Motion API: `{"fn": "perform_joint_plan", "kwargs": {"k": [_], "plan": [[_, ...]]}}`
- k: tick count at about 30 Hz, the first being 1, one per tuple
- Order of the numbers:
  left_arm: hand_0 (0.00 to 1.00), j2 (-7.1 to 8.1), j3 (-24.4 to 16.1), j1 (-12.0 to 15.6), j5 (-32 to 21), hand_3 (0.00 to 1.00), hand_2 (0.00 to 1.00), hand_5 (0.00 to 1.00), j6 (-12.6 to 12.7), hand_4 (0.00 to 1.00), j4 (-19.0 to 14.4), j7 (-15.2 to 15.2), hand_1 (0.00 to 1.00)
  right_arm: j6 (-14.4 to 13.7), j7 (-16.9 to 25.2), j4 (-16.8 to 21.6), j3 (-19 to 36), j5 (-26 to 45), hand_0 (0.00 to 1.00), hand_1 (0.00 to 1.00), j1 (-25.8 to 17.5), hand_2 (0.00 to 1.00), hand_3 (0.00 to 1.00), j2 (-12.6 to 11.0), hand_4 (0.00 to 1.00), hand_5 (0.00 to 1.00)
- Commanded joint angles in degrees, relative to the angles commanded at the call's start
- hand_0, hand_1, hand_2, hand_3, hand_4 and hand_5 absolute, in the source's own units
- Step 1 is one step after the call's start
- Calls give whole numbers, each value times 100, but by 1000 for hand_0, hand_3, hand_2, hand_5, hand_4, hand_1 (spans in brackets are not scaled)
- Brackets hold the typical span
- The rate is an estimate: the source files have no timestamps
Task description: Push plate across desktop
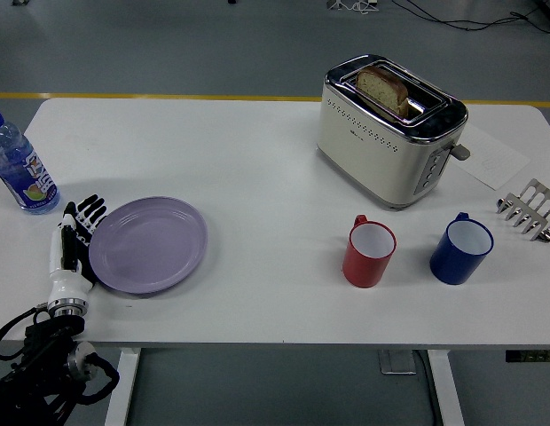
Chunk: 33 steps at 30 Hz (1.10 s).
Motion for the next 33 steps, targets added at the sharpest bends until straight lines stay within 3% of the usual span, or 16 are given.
{"fn": "perform_joint_plan", "kwargs": {"k": [6, 12, 25, 33], "plan": [[778, -70, 154, -111, -166, 670, 759, 998, 18, 452, -18, 0, 784, 1, 0, 0, -5, 4, 607, 517, 9, 587, 576, 1, 360, 253], [775, -234, 457, -282, -434, 668, 759, 998, 17, 447, 89, 0, 782, 8, -7, 0, 0, -37, 607, 517, -3, 587, 576, 12, 360, 253], [774, -351, 1086, -491, -613, 669, 760, 998, 46, 445, 18, 0, 781, 2, 8, 0, -127, 124, 606, 517, -48, 586, 575, 16, 359, 253], [773, -554, 1622, -700, -841, 670, 760, 998, 58, 445, 46, 0, 781, 21, 1, 0, -102, 13, 607, 516, -39, 587, 575, 22, 359, 253]]}}
